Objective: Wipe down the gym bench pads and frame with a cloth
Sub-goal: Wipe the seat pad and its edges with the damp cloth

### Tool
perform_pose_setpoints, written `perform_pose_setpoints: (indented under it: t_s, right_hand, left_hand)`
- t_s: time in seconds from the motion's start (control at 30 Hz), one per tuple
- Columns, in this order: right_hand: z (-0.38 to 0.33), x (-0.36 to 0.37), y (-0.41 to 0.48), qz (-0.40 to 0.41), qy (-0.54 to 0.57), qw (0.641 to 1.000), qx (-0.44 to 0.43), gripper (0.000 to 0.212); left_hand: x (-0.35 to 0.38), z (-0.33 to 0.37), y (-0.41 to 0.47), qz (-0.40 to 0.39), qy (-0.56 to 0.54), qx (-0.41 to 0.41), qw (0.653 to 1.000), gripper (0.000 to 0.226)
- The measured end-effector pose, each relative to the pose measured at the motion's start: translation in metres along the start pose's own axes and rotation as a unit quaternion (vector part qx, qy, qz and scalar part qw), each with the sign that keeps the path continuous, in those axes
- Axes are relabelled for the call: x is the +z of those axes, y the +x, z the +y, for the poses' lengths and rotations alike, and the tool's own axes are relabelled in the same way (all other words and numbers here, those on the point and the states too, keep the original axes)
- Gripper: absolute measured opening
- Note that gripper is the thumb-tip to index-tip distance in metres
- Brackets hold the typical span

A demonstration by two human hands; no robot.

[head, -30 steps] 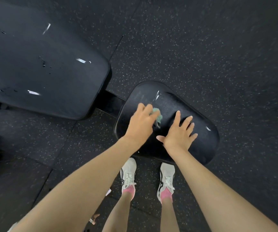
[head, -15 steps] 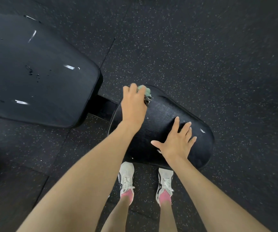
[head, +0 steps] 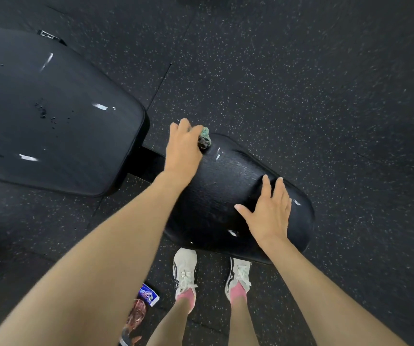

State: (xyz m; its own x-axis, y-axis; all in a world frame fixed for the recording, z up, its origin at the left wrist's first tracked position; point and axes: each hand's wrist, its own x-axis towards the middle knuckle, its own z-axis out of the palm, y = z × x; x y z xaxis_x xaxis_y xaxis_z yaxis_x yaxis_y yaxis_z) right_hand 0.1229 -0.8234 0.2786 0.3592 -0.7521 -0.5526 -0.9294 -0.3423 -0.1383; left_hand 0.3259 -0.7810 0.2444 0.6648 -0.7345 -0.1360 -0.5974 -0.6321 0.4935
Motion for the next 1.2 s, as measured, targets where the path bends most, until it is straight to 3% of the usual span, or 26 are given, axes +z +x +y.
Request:
perform_pose_setpoints:
  t_s: [0.1, 0.27, 0.4, 0.6, 0.7, 0.93, 1.1, 1.2]
  right_hand:
    - [0.004, 0.001, 0.002, -0.01, -0.014, 1.0, -0.009, 0.094]
    - [0.018, -0.01, 0.006, 0.004, -0.057, 0.997, -0.052, 0.086]
    - [0.04, -0.028, 0.008, -0.001, -0.083, 0.991, -0.108, 0.064]
    - [0.074, -0.041, 0.015, -0.011, -0.011, 0.997, -0.073, 0.055]
    - [0.09, -0.041, 0.018, -0.017, 0.028, 0.998, -0.046, 0.054]
    - [0.114, -0.039, 0.016, -0.04, 0.062, 0.997, -0.031, 0.051]
    - [0.121, -0.035, 0.015, -0.038, 0.139, 0.989, 0.017, 0.05]
    - [0.125, -0.031, 0.013, -0.038, 0.19, 0.979, 0.064, 0.049]
  left_hand:
    - [0.014, 0.043, -0.006, 0.017, 0.014, -0.027, 0.999, 0.044]
    - [0.043, 0.1, -0.034, -0.131, 0.072, 0.136, 0.979, 0.049]
    - [0.03, 0.078, -0.024, -0.146, 0.077, 0.183, 0.969, 0.057]
    - [0.006, 0.025, -0.015, -0.011, 0.015, -0.046, 0.999, 0.053]
    - [0.026, 0.063, -0.036, 0.026, 0.025, -0.069, 0.997, 0.053]
    - [0.085, 0.132, -0.119, -0.083, 0.045, 0.098, 0.991, 0.07]
    - [0.067, 0.12, -0.117, -0.168, 0.063, 0.29, 0.94, 0.063]
    - [0.057, 0.121, -0.093, -0.14, 0.02, 0.234, 0.962, 0.055]
